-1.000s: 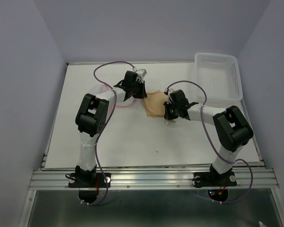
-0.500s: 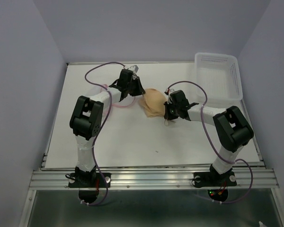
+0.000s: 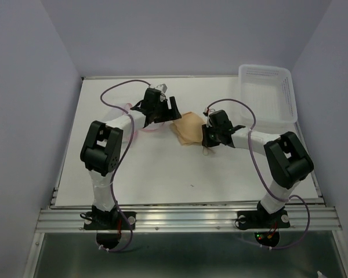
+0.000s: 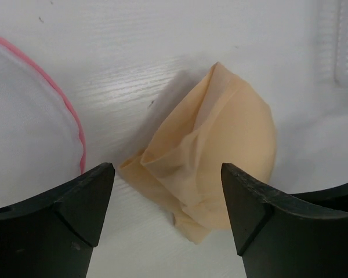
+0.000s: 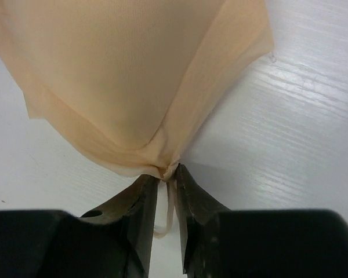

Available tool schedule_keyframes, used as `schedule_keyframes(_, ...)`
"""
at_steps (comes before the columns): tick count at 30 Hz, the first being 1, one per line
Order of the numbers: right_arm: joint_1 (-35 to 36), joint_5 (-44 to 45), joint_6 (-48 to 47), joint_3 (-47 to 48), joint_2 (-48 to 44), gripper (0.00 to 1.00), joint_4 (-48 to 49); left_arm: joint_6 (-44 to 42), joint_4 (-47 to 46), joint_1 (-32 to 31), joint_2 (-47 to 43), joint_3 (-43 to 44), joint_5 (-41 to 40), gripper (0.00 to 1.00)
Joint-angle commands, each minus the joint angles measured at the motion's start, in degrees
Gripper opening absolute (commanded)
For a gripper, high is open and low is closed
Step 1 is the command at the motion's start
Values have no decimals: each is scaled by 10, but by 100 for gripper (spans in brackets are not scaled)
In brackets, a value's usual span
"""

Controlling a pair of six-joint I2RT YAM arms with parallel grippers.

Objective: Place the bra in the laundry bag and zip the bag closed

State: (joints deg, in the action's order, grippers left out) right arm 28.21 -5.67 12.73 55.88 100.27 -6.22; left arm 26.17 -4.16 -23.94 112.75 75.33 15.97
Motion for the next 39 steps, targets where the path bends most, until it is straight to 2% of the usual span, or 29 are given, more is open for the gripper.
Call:
schedule_keyframes(1, 4, 7, 4, 24, -68, 34, -22, -19, -9, -3, -96, 16, -8, 98)
schedule_keyframes(3, 4, 4, 3, 28, -92, 50, -22, -25, -8, -3, -116, 18, -15, 99)
schedule_keyframes(6, 4, 8, -1, 40, -136, 100, -23, -38, 18, -3, -161, 23, -60, 99)
schedule_keyframes(10, 4, 12, -1, 56, -169, 100, -27, -34, 99, 0, -190, 45, -183, 99)
schedule_keyframes(11, 4, 28, 1, 59, -176, 100, -27, -33, 114, 1, -196, 45, -248, 99)
schedule_keyframes(14, 4, 101, 12, 74, -180, 100, -27, -29, 179, 7, -216, 45, -362, 99)
schedule_keyframes(15, 4, 121, 29, 78, -177, 100, -27, -25, 213, 12, -221, 46, -425, 99)
schedule_keyframes(16, 4, 152, 36, 87, -175, 100, -26, -15, 226, 18, -224, 46, -445, 99)
schedule_keyframes(19, 4, 167, 48, 111, -155, 100, -26, 5, 260, 53, -232, 35, -470, 99)
schedule_keyframes(24, 4, 147, 33, 130, -128, 100, -24, -7, 252, 93, -231, -2, -470, 99)
schedule_keyframes(27, 4, 145, 29, 130, -120, 100, -20, -42, 246, 97, -216, -2, -445, 99)
schedule_keyframes(31, -1, 140, 40, 129, -104, 100, -20, -33, 268, 100, -172, 12, -461, 99)
schedule_keyframes(32, -6, 132, 41, 129, -97, 100, -20, -27, 276, 100, -163, 17, -489, 97)
schedule_keyframes(33, -15, 119, 43, 129, -91, 100, -20, -23, 286, 101, -149, 24, -501, 88)
schedule_keyframes(34, -15, 119, 45, 129, -91, 100, -20, -22, 288, 101, -142, 27, -512, 85)
schedule_keyframes(39, -42, 97, 46, 126, -88, 100, -14, -49, 279, 103, -120, 36, -486, 84)
